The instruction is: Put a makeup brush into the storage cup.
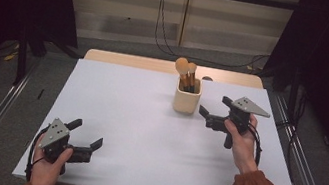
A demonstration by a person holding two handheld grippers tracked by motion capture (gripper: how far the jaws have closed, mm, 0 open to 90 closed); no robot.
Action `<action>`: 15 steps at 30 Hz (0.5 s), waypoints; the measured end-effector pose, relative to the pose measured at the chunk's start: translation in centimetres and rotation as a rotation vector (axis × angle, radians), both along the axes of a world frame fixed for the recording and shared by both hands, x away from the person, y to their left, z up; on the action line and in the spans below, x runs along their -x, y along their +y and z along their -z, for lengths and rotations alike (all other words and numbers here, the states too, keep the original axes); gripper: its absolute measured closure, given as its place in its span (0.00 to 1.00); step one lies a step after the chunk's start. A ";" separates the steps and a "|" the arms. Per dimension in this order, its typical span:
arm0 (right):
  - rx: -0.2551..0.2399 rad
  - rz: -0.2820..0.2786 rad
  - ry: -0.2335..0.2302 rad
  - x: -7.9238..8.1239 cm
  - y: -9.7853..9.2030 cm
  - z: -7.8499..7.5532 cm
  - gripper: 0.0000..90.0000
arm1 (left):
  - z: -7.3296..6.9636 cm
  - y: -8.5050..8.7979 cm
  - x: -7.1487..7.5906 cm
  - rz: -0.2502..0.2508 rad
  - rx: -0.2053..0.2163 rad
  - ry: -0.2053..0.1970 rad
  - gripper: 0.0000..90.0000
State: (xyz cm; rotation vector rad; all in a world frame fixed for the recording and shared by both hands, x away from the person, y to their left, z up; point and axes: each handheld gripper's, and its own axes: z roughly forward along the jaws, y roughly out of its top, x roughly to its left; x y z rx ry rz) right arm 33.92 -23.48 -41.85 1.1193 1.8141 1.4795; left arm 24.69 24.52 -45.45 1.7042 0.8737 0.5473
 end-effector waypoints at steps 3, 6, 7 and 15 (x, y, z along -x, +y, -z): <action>0.006 0.024 -0.003 0.6 -0.5 0.2 0.02 | 0.0 0.1 0.0 -0.005 0.009 0.000 0.03; 0.005 0.027 -0.003 1.3 -0.9 0.1 0.02 | -0.1 0.1 0.0 -0.007 0.009 -0.001 0.03; 0.009 0.027 -0.004 1.6 -1.2 0.1 0.02 | -0.1 0.1 0.0 -0.007 0.007 -0.003 0.03; 0.023 0.044 0.003 3.4 -2.7 0.9 0.02 | 0.0 0.1 0.1 -0.011 0.012 -0.004 0.03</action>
